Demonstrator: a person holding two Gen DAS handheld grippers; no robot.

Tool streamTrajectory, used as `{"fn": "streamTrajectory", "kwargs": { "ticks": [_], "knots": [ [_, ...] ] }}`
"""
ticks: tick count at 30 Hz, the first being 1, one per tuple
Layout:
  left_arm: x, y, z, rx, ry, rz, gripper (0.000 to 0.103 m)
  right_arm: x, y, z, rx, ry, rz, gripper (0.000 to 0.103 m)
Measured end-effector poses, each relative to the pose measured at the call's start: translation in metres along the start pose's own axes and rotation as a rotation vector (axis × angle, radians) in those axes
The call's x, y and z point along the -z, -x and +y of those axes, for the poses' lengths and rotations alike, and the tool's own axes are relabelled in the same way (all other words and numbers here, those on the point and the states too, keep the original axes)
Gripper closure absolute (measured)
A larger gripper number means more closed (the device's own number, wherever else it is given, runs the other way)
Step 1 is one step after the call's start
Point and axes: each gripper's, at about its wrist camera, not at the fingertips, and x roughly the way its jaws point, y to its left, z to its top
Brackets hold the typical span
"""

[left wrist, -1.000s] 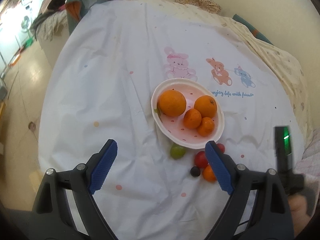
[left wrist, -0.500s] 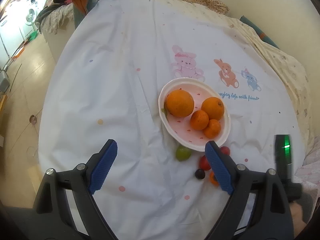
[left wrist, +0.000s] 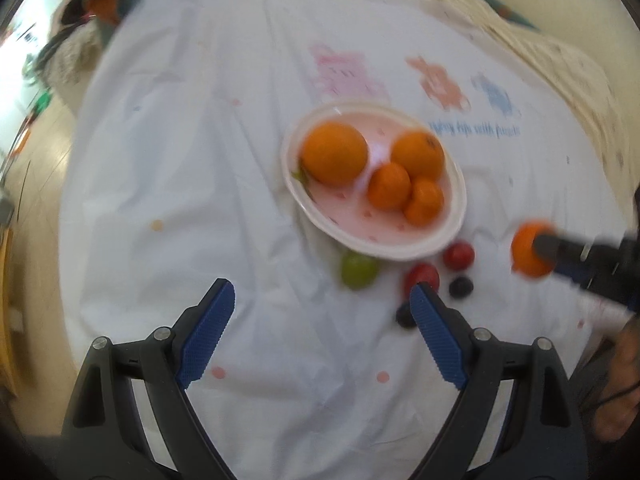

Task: Organize fruits
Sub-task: 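Grasp the green fruit with the left tool while the right tool holds a tangerine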

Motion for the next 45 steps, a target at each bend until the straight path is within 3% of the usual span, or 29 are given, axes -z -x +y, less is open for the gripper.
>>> {"fn": "streamTrajectory", "kwargs": {
  "ticks": [6,16,21,24,25,28,31,45],
  "knots": [
    [0.006,-0.027,-0.015,-0.016,-0.090,0.064,0.016,-0.009,-0.001,-0.010,0.010,-0.032,-0.020,0.059],
    [-0.003,-0.062,-0.021,-0.021,-0.102,0.099,0.026,-0.016,-0.014,-0.030,0.018,-0.072,0.000,0.059],
    [-0.008,-0.073,-0.019,-0.033,-0.094,0.077,0.033,-0.017,-0.013,-0.029,0.018,-0.066,-0.003,0.059],
    [-0.009,-0.073,-0.018,-0.020,-0.089,0.073,0.048,-0.018,-0.013,-0.029,0.018,-0.064,-0.006,0.059],
    [-0.010,-0.075,-0.019,-0.014,-0.092,0.080,0.060,-0.018,-0.013,-0.029,0.019,-0.064,-0.006,0.059],
    [-0.010,-0.072,-0.024,0.021,-0.095,0.093,0.076,-0.019,-0.013,-0.027,0.023,-0.059,-0.003,0.059],
    [-0.006,-0.068,-0.029,0.009,-0.122,0.087,0.078,-0.018,-0.011,-0.023,0.028,-0.045,-0.007,0.059],
    [-0.001,-0.023,-0.014,0.041,-0.044,0.032,0.078,-0.010,0.011,-0.008,0.001,-0.021,-0.032,0.059]
  ]
}}
